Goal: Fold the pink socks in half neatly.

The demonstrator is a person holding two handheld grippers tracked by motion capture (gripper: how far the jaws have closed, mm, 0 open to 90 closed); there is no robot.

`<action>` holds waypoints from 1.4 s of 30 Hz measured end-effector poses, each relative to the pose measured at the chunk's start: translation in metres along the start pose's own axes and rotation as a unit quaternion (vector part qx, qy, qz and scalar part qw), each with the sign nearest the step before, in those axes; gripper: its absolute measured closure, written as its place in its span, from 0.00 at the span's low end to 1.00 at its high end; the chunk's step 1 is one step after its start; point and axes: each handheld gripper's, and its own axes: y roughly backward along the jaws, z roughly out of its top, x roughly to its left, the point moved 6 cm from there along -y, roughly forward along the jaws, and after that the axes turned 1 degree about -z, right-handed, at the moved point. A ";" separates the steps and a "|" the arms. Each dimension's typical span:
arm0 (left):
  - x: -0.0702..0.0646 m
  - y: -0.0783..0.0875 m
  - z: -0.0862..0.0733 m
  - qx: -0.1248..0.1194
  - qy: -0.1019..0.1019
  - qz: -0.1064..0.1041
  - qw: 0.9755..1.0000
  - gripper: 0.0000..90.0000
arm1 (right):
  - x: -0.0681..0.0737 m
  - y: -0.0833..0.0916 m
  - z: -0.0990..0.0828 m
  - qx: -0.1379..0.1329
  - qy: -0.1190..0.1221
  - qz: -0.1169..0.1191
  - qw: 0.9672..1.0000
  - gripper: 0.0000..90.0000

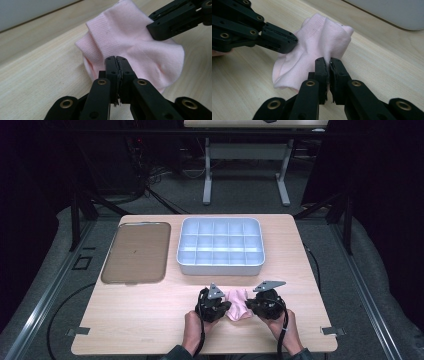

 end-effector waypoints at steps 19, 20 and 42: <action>-0.001 -0.009 0.001 0.006 -0.009 -0.024 1.000 0.99 | 0.021 -0.007 0.014 0.012 0.051 0.009 0.999 0.94; 0.000 -0.008 0.001 0.007 -0.008 -0.033 0.999 0.98 | 0.020 -0.008 0.014 0.010 0.046 0.010 0.999 0.94; 0.022 0.003 -0.007 0.013 0.023 -0.014 1.000 0.95 | 0.022 -0.008 0.019 0.003 0.044 0.021 0.999 0.94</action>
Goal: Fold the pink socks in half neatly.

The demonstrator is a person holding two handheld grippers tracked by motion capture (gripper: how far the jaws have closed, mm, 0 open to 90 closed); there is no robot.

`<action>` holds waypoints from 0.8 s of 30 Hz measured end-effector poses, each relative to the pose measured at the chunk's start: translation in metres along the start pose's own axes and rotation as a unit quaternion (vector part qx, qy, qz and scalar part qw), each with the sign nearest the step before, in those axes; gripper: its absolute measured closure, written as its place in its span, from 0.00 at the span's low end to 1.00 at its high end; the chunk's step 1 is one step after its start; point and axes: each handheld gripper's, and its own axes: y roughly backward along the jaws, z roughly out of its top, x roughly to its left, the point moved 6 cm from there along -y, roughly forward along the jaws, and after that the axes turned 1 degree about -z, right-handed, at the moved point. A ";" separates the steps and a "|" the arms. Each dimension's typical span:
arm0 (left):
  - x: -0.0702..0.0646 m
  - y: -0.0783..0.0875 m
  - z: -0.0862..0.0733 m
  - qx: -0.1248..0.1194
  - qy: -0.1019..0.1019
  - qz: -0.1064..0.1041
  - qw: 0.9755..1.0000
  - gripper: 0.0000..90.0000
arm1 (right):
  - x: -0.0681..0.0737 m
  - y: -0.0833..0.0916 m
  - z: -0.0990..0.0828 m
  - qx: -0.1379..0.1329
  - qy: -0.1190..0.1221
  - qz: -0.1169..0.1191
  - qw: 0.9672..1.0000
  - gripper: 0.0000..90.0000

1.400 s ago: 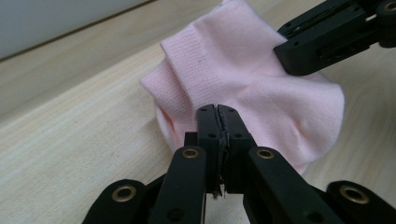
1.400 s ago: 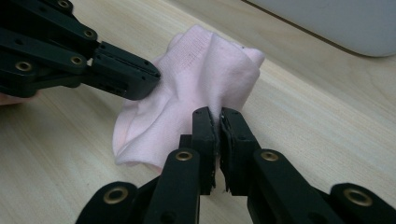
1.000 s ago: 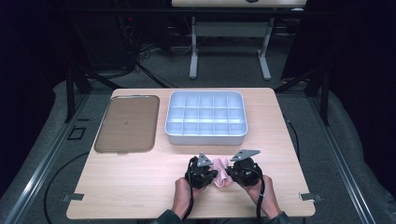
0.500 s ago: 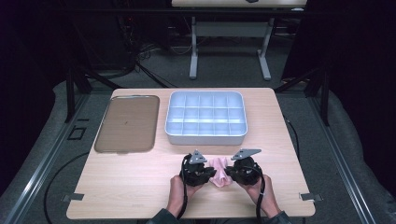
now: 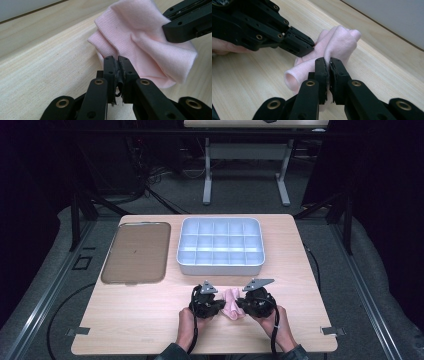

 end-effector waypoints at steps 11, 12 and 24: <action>0.003 -0.001 -0.002 -0.006 0.002 -0.005 1.000 0.96 | 0.011 -0.018 0.003 -0.005 0.003 0.018 1.000 0.94; 0.002 0.000 -0.002 -0.003 0.003 -0.007 1.000 0.96 | 0.012 -0.021 0.002 -0.004 0.007 0.020 1.000 0.94; 0.011 0.008 -0.002 -0.010 0.026 -0.005 1.000 0.91 | 0.012 -0.029 -0.002 -0.006 0.017 0.028 0.999 0.94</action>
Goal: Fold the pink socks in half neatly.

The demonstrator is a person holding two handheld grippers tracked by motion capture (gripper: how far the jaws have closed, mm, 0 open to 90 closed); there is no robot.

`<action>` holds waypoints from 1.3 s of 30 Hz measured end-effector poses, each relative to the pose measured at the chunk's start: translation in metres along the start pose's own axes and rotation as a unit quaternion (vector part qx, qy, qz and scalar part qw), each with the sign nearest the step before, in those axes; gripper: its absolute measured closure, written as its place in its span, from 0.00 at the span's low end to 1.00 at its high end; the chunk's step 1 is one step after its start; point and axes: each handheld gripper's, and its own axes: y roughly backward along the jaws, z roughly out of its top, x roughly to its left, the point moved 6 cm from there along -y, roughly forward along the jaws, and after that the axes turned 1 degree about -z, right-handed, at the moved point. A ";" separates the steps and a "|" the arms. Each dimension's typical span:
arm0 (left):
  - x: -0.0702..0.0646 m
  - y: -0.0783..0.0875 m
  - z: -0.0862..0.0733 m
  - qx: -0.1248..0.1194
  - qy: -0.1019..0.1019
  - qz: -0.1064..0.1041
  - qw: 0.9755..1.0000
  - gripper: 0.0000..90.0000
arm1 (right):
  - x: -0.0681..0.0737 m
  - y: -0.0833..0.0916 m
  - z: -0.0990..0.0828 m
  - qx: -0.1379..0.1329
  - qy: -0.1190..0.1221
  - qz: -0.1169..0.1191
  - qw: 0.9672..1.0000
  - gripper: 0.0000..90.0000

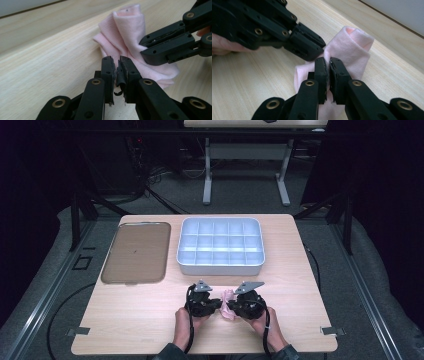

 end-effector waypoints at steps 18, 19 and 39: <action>-0.012 -0.003 0.049 0.011 -0.058 -0.035 0.998 0.88 | 0.005 -0.004 0.003 0.020 0.034 -0.030 0.999 0.95; -0.012 -0.003 0.049 0.011 -0.058 -0.035 0.998 0.88 | 0.005 -0.004 0.003 0.020 0.034 -0.030 0.999 0.95; -0.002 -0.017 0.034 0.050 -0.064 0.013 0.997 0.94 | 0.016 0.008 -0.003 0.038 0.043 -0.036 0.998 0.85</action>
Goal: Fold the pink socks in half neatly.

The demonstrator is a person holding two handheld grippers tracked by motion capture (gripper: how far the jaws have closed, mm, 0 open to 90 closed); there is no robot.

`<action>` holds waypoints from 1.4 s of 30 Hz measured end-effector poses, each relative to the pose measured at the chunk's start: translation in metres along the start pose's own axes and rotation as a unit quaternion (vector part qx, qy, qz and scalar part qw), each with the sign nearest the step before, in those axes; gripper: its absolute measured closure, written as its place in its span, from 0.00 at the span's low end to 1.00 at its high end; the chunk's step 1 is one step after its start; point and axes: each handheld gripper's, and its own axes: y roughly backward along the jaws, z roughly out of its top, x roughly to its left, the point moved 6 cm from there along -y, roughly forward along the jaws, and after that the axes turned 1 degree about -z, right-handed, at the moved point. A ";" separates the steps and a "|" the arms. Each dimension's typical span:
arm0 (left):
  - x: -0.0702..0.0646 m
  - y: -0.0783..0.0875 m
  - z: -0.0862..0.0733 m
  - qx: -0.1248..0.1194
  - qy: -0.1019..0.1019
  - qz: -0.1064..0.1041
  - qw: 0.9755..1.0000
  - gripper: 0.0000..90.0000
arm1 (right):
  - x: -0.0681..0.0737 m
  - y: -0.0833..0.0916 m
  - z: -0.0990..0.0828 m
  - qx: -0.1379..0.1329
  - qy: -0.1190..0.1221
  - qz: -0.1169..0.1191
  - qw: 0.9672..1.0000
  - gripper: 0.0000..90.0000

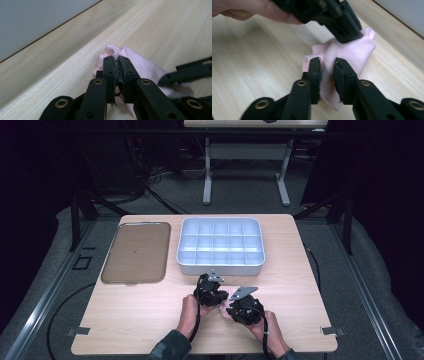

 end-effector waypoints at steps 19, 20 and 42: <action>-0.011 0.016 0.008 -0.033 -0.011 -0.054 0.998 0.91 | 0.003 -0.009 -0.006 -0.006 -0.004 0.008 1.000 0.89; -0.011 0.012 0.007 -0.029 -0.011 -0.052 0.998 0.91 | 0.003 -0.009 -0.006 -0.006 -0.004 0.008 1.000 0.89; -0.004 0.000 -0.003 -0.016 -0.024 -0.024 0.999 0.97 | -0.004 -0.010 -0.011 -0.035 -0.042 0.043 0.998 0.89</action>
